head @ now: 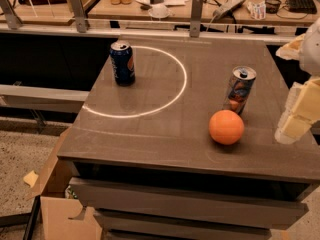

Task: Move orange near pepsi can

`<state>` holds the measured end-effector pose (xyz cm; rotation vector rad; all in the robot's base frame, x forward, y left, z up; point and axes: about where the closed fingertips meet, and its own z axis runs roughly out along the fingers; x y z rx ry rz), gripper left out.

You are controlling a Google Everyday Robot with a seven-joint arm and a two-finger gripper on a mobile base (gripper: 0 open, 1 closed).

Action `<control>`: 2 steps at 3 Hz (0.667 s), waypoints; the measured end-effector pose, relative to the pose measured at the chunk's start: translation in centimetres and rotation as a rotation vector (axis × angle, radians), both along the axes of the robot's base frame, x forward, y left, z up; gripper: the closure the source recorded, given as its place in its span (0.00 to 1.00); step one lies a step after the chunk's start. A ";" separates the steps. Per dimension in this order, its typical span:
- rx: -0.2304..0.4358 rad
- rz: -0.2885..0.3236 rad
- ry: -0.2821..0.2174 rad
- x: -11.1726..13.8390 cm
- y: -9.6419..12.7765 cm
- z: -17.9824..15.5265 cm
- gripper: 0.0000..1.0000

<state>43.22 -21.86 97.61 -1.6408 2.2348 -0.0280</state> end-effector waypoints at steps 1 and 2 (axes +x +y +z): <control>0.173 -0.105 0.025 -1.9 -0.1 -0.8 0.00; 0.280 -0.164 0.046 -3.3 0.7 -2.3 0.00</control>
Offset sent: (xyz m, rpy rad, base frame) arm -0.0481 0.0143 -0.0473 0.4135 0.0842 -0.2399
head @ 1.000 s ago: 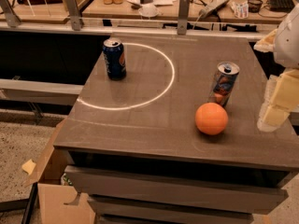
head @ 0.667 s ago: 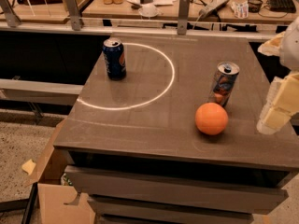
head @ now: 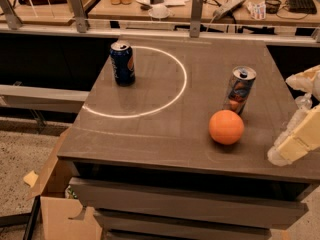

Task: Move orange near pepsi can

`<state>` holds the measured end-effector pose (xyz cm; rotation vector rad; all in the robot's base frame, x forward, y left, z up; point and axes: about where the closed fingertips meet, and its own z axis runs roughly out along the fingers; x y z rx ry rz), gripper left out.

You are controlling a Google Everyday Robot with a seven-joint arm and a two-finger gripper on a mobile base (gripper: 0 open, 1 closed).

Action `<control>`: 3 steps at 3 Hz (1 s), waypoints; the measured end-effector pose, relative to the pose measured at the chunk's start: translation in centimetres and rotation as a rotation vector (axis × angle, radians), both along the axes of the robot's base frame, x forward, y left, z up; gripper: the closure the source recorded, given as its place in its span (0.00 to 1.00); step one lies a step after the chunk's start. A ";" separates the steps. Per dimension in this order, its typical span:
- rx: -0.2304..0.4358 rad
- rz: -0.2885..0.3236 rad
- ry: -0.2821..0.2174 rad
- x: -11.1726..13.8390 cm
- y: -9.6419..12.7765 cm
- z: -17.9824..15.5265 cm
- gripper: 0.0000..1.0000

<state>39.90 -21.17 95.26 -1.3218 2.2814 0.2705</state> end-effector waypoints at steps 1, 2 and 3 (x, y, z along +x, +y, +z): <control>0.084 -0.019 -0.016 1.0 2.0 -2.6 0.00; 0.119 -0.022 -0.026 2.0 3.5 -4.5 0.00; 0.138 -0.029 -0.020 3.3 4.4 -6.8 0.00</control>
Offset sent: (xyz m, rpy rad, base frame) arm 0.0345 0.0492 -0.0698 0.1629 -0.0326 -0.0300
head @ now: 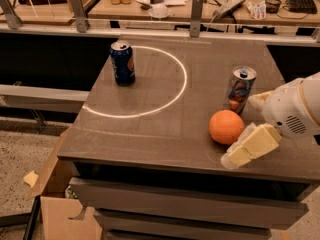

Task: Move orange near pepsi can

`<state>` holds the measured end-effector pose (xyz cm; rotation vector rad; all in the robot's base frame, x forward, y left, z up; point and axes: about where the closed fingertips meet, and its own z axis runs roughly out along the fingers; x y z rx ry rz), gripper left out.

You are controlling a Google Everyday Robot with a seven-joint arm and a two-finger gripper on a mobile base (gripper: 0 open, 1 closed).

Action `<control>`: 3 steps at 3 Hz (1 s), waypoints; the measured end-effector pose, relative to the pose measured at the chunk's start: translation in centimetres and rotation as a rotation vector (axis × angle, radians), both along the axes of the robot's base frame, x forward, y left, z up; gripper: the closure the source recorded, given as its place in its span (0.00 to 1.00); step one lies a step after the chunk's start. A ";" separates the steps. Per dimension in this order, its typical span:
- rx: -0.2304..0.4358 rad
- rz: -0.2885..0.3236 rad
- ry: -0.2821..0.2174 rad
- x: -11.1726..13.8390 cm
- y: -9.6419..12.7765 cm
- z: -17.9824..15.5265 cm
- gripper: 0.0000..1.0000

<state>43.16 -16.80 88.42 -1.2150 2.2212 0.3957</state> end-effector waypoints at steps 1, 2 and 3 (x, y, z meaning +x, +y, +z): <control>0.017 0.001 0.007 1.1 1.1 -2.0 0.00; 0.030 0.004 0.002 2.0 1.8 -3.1 0.18; 0.047 0.021 -0.014 2.5 2.3 -3.6 0.42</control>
Offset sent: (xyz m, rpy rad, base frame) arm 0.0329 0.0235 -0.0481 0.0507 0.0016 0.0037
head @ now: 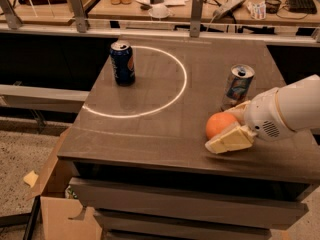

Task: Move orange near pepsi can

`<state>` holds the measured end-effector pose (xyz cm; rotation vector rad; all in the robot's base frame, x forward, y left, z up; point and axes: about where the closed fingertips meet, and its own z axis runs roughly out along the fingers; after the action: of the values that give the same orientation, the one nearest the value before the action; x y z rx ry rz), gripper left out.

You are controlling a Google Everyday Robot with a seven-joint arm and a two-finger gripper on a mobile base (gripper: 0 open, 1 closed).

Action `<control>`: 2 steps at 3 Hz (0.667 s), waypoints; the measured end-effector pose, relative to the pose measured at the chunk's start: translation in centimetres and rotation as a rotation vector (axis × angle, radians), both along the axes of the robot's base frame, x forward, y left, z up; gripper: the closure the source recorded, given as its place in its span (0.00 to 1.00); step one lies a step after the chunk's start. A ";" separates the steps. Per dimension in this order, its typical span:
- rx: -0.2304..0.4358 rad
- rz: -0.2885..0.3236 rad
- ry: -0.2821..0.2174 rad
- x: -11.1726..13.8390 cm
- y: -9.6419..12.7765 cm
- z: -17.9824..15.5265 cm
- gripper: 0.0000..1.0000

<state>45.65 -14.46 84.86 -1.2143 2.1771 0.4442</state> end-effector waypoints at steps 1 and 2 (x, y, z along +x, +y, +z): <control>0.017 0.024 -0.029 0.4 0.4 0.3 0.65; 0.088 0.002 -0.080 2.0 0.4 3.7 0.88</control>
Offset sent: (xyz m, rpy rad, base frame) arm 0.0465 -0.0007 0.0936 0.1935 -0.1648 -0.0352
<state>47.63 -14.10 88.60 -1.1673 2.0666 0.4788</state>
